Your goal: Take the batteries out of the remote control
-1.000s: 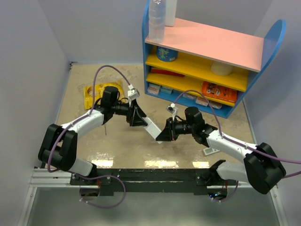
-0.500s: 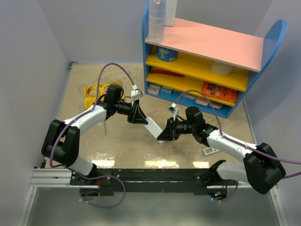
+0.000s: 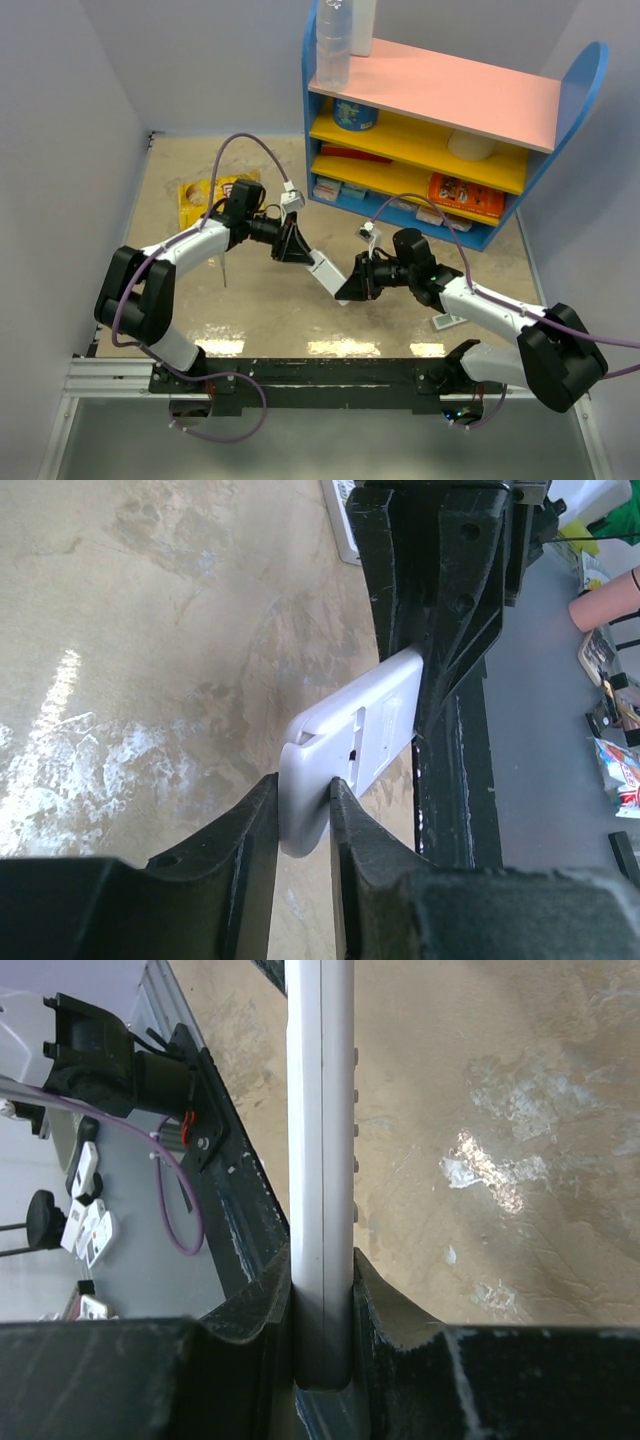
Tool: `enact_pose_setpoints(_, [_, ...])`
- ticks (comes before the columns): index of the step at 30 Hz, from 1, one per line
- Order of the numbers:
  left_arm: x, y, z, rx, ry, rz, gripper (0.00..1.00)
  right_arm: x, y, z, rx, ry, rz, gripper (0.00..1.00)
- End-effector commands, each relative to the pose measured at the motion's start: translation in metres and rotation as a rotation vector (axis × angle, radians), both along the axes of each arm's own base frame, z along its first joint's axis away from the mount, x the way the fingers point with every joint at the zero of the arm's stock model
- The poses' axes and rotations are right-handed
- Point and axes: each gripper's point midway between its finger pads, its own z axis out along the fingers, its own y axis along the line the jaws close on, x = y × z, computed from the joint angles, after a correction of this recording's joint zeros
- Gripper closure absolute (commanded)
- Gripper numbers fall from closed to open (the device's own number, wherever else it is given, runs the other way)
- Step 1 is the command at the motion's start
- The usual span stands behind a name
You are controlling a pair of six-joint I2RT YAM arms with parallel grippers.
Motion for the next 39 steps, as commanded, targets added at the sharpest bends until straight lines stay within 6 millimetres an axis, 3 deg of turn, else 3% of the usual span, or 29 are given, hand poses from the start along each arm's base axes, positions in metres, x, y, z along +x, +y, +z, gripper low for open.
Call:
enact_pose_setpoints(1, [0.031, 0.015, 0.001, 0.034, -0.079, 0.087, 1.00, 0.012, -0.006, 0.004, -0.020, -0.032, -0.051, 1.00])
enact_pose_setpoints(16, [0.042, 0.022, -0.027, 0.133, -0.027, 0.176, 1.00, 0.027, -0.012, -0.023, -0.109, -0.011, -0.127, 1.00])
enact_pose_setpoints(22, [0.052, 0.029, -0.050, 0.208, 0.044, 0.289, 1.00, 0.037, -0.017, -0.039, -0.166, 0.006, -0.187, 1.00])
enact_pose_setpoints(24, [0.055, 0.031, -0.054, 0.225, 0.042, 0.312, 0.89, 0.039, -0.018, -0.045, -0.181, 0.015, -0.194, 1.00])
enact_pose_setpoints(25, [0.056, 0.032, -0.053, 0.228, 0.050, 0.325, 0.79, 0.040, -0.018, -0.046, -0.186, 0.016, -0.199, 1.00])
enact_pose_setpoints(26, [0.057, 0.033, -0.053, 0.235, 0.051, 0.335, 0.61, 0.041, -0.019, -0.048, -0.193, 0.015, -0.209, 1.00])
enact_pose_setpoints(27, [0.060, 0.035, -0.054, 0.250, 0.044, 0.353, 0.54, 0.042, -0.020, -0.052, -0.204, 0.019, -0.216, 1.00])
enact_pose_setpoints(29, [0.059, 0.037, -0.053, 0.262, 0.047, 0.364, 0.47, 0.043, -0.021, -0.055, -0.211, 0.021, -0.224, 1.00])
enact_pose_setpoints(33, [0.065, 0.043, -0.050, 0.291, 0.019, 0.409, 0.42, 0.043, -0.020, -0.060, -0.204, 0.046, -0.238, 1.00])
enact_pose_setpoints(36, [0.070, 0.046, -0.036, 0.289, -0.016, 0.449, 0.37, 0.043, -0.018, -0.061, -0.170, 0.073, -0.261, 1.00])
enact_pose_setpoints(39, [0.076, 0.051, -0.015, 0.275, -0.057, 0.519, 0.13, 0.041, -0.017, -0.064, -0.151, 0.099, -0.280, 1.00])
